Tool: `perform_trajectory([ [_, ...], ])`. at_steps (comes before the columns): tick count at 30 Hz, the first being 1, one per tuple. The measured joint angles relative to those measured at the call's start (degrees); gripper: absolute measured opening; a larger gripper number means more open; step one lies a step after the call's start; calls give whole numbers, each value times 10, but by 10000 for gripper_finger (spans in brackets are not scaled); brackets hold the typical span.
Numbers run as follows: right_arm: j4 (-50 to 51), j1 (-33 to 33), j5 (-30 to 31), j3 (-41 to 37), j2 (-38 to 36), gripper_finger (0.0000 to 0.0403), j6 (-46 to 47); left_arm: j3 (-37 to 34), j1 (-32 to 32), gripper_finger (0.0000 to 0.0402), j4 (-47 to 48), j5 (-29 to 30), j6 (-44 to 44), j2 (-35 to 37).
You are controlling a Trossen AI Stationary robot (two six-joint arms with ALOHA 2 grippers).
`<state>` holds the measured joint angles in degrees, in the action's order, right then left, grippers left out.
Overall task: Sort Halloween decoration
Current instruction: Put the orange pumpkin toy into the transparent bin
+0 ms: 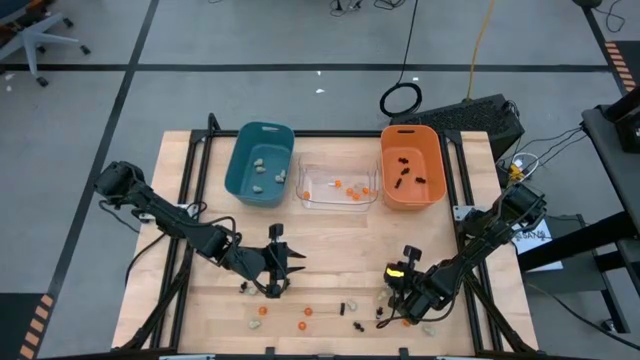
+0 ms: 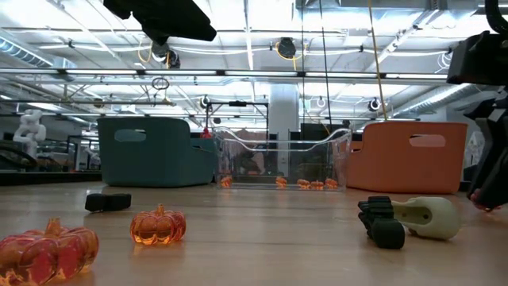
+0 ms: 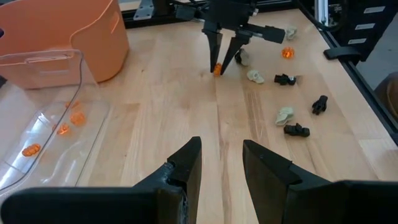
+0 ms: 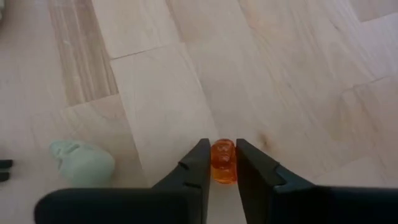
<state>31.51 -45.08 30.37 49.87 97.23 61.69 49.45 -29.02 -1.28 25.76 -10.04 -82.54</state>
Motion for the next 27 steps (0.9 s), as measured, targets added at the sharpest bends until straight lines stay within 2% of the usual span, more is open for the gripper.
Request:
perform_trajectory([
  [11,-4,0,0,0,-1,18,-4,0,0,115,0,0,0,0],
  [21,-6,0,-10,1,-28,14,-33,0,0,115,3,0,0,0],
  [27,-12,0,32,2,-73,13,-92,0,0,115,3,0,0,0],
])
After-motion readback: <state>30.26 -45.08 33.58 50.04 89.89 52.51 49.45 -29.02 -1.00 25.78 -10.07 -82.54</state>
